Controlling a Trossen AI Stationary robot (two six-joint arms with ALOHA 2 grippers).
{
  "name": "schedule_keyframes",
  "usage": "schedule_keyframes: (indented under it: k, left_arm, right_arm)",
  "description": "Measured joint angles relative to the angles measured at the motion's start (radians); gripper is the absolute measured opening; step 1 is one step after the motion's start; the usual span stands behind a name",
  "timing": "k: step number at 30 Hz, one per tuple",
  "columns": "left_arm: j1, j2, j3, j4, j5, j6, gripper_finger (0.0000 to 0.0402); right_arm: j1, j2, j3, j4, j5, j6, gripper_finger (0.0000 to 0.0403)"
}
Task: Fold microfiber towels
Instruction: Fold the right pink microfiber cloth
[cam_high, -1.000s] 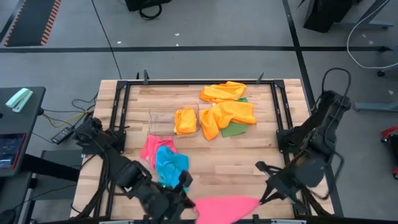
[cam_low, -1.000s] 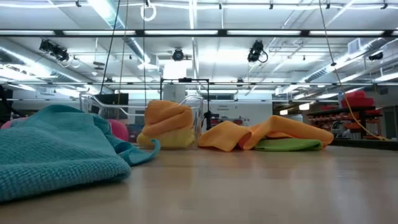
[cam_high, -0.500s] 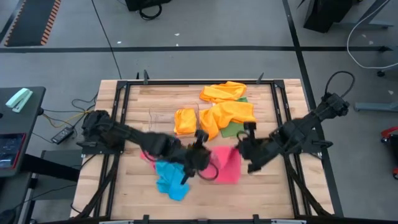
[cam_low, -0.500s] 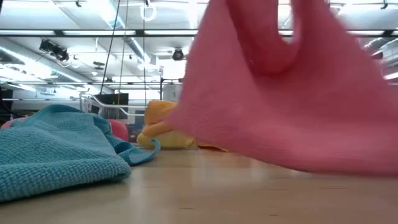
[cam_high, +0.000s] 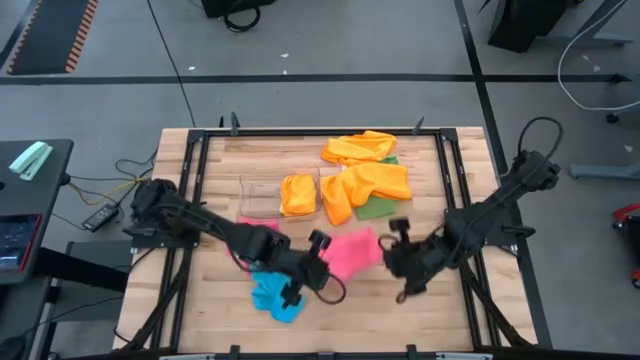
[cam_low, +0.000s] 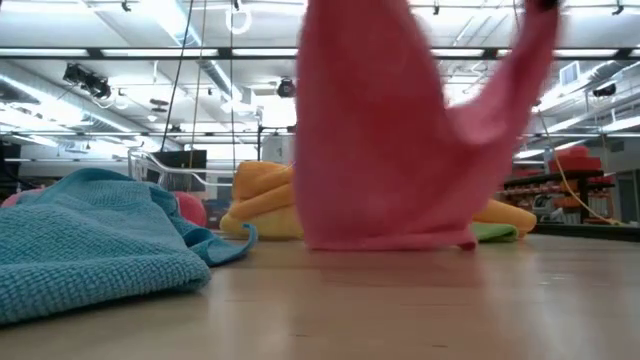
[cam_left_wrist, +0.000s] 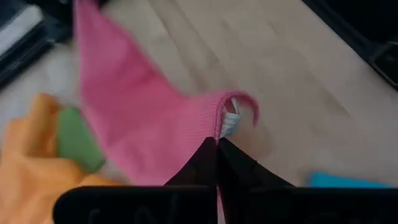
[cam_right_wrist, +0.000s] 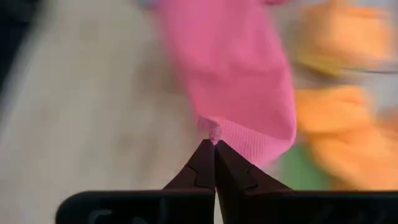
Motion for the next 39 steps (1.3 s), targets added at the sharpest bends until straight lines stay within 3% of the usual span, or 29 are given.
schedule_keyframes:
  k: [6, 10, 15, 20, 24, 26, 30, 34, 39]
  left_arm:
    - [-0.088, 0.007, -0.142, 0.111, 0.014, -0.097, 0.0027]
    - [-0.114, 0.009, -0.186, 0.174, 0.007, -0.113, 0.0013]
    - [-0.136, -0.012, -0.134, 0.221, 0.019, -0.079, 0.0014]
    - [-0.148, -0.05, -0.03, 0.221, 0.021, 0.016, 0.0026]
    - [-0.137, -0.08, 0.047, 0.246, 0.018, 0.088, 0.0011]
    - [-0.122, -0.086, 0.07, 0.246, 0.018, 0.12, 0.0007]
    - [-0.053, -0.085, 0.073, 0.183, 0.016, 0.146, 0.0017]
    - [0.087, -0.085, 0.053, 0.147, -0.034, 0.199, 0.0018]
    - [0.263, -0.095, 0.104, 0.198, -0.056, 0.308, 0.0007]
  right_arm:
    - [0.082, 0.054, -0.157, 0.357, -0.223, 0.095, 0.0004]
    - [0.116, 0.094, -0.174, 0.45, -0.321, 0.1, 0.0004]
    - [0.134, 0.074, -0.118, 0.473, -0.423, 0.007, 0.0004]
    - [0.147, 0.006, -0.026, 0.449, -0.426, -0.069, 0.0004]
    - [0.147, -0.061, 0.029, 0.445, -0.417, -0.149, 0.0004]
    - [0.142, -0.091, 0.05, 0.399, -0.356, -0.167, 0.0004]
    - [0.1, -0.132, 0.061, 0.204, -0.132, -0.178, 0.0004]
    - [0.011, -0.149, 0.058, 0.045, 0.128, -0.245, 0.0004]
    - [-0.139, -0.171, 0.069, 0.016, 0.401, -0.422, 0.0004]
